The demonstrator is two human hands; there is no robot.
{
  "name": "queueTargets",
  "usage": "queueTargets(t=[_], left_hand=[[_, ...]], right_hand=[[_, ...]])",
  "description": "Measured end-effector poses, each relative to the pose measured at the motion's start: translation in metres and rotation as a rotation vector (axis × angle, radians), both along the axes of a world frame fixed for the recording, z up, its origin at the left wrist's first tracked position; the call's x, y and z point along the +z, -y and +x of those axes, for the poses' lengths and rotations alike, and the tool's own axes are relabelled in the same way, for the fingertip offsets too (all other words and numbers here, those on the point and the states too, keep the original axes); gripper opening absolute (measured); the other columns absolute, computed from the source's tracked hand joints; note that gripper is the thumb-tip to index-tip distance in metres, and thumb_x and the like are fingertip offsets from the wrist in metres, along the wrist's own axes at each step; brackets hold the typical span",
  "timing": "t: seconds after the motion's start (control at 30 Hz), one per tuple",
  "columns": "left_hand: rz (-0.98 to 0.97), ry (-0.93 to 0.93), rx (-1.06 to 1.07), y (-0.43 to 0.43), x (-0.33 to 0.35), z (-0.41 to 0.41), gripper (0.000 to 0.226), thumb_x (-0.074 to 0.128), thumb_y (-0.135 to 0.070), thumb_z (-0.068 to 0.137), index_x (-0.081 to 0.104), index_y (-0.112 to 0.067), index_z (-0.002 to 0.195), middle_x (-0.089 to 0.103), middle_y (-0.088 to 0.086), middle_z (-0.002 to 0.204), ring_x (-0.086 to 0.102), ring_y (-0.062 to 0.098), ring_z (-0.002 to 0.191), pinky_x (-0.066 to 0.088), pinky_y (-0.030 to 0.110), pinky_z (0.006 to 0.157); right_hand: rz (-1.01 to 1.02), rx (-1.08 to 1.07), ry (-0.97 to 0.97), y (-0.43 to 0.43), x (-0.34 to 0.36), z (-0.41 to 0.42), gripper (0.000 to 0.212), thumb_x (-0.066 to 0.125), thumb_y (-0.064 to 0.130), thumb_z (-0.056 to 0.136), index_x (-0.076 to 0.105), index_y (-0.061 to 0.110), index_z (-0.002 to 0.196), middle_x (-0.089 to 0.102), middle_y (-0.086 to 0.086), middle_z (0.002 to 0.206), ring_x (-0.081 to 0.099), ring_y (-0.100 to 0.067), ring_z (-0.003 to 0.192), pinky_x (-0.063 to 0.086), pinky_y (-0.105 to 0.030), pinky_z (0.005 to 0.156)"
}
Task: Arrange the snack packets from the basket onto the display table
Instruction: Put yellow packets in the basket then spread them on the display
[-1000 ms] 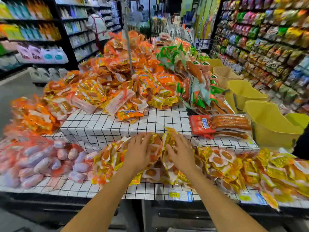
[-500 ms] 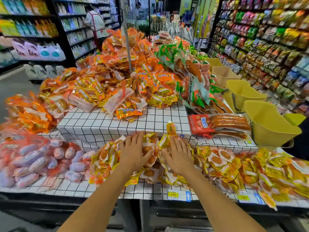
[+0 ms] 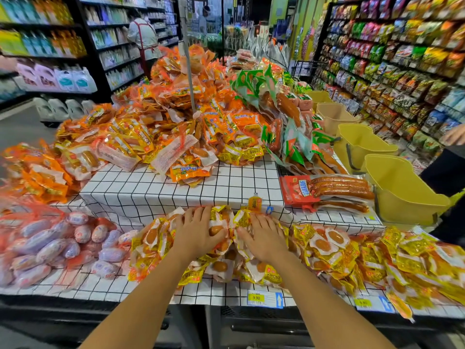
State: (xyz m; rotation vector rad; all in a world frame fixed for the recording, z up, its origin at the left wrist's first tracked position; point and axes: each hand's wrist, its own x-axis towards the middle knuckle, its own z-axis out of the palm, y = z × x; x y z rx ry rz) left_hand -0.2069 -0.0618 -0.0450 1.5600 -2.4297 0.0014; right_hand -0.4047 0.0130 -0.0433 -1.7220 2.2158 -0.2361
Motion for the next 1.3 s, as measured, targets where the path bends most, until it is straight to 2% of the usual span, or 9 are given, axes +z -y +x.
queueTargets(t=[0.1,0.2,0.37,0.43,0.63,0.83,1.07,1.2,1.3], left_hand=[[-0.008,-0.028,-0.009,0.0,0.005,0.001,0.086,0.03,-0.078,0.081,0.035,-0.025,0.148,0.048,-0.001,0.144,0.042,0.024,0.132,0.034,0.045,0.105],[-0.018,-0.076,-0.028,-0.003,0.013,0.003,0.08,0.041,-0.077,0.08,0.037,-0.029,0.144,0.05,-0.003,0.136,0.046,0.023,0.126,0.038,0.042,0.102],[0.029,-0.08,-0.037,-0.007,0.025,0.006,0.081,0.056,-0.074,0.076,0.038,-0.032,0.143,0.047,-0.003,0.139,0.039,0.024,0.13,0.031,0.045,0.105],[0.055,-0.071,-0.032,-0.007,0.032,0.007,0.082,0.057,-0.075,0.076,0.039,-0.032,0.142,0.046,-0.001,0.138,0.037,0.025,0.132,0.029,0.046,0.106],[0.092,-0.084,-0.02,-0.011,0.047,0.009,0.078,0.06,-0.075,0.074,0.046,-0.03,0.137,0.046,0.002,0.128,0.039,0.026,0.122,0.034,0.04,0.101],[0.074,-0.073,-0.031,-0.02,0.055,0.01,0.075,0.057,-0.07,0.081,0.042,-0.029,0.142,0.046,0.001,0.132,0.04,0.026,0.125,0.033,0.04,0.103],[-0.042,-0.101,-0.078,-0.033,0.074,0.009,0.035,0.057,-0.039,0.092,0.061,-0.024,0.123,0.059,0.001,0.116,0.052,0.025,0.112,0.039,0.04,0.095],[-0.066,-0.075,-0.109,-0.053,0.086,0.002,0.019,0.055,-0.03,0.091,0.064,-0.018,0.102,0.061,0.002,0.099,0.059,0.025,0.093,0.045,0.035,0.073],[-0.023,-0.032,-0.115,-0.076,0.088,-0.011,0.018,0.053,-0.031,0.091,0.063,-0.017,0.095,0.061,0.002,0.097,0.062,0.026,0.09,0.048,0.034,0.063]], right_hand=[[0.017,0.023,-0.001,0.006,0.004,-0.004,0.079,0.021,0.07,0.096,0.014,0.022,0.158,0.014,0.001,0.165,0.007,-0.023,0.152,0.009,-0.045,0.123],[-0.036,0.04,-0.01,0.007,0.009,-0.007,0.08,0.027,0.071,0.094,0.025,0.018,0.155,0.029,-0.003,0.16,0.024,-0.028,0.146,0.022,-0.046,0.119],[-0.119,0.025,-0.067,-0.001,0.021,-0.012,0.068,0.039,0.068,0.093,0.047,0.019,0.14,0.053,-0.003,0.138,0.048,-0.027,0.128,0.046,-0.043,0.098],[-0.165,0.03,-0.099,-0.004,0.029,-0.013,0.06,0.044,0.066,0.092,0.053,0.021,0.131,0.059,-0.001,0.124,0.055,-0.025,0.119,0.049,-0.04,0.089],[-0.166,0.08,-0.088,-0.015,0.038,-0.015,0.061,0.051,0.057,0.093,0.046,0.021,0.143,0.051,-0.003,0.14,0.048,-0.025,0.129,0.045,-0.041,0.101],[-0.21,0.096,-0.078,-0.023,0.039,-0.016,0.062,0.05,0.056,0.095,0.041,0.026,0.148,0.05,-0.003,0.143,0.045,-0.024,0.132,0.044,-0.04,0.104],[-0.256,0.078,-0.066,-0.043,0.054,-0.021,0.04,0.051,0.044,0.097,0.056,0.024,0.13,0.055,0.001,0.125,0.054,-0.022,0.117,0.05,-0.038,0.088],[-0.284,0.099,-0.049,-0.063,0.064,-0.031,0.029,0.053,0.04,0.094,0.063,0.027,0.118,0.059,0.003,0.116,0.057,-0.02,0.108,0.051,-0.036,0.077],[-0.281,0.101,-0.074,-0.084,0.072,-0.041,0.02,0.053,0.034,0.093,0.062,0.022,0.107,0.059,0.002,0.104,0.06,-0.023,0.097,0.044,-0.032,0.064]])
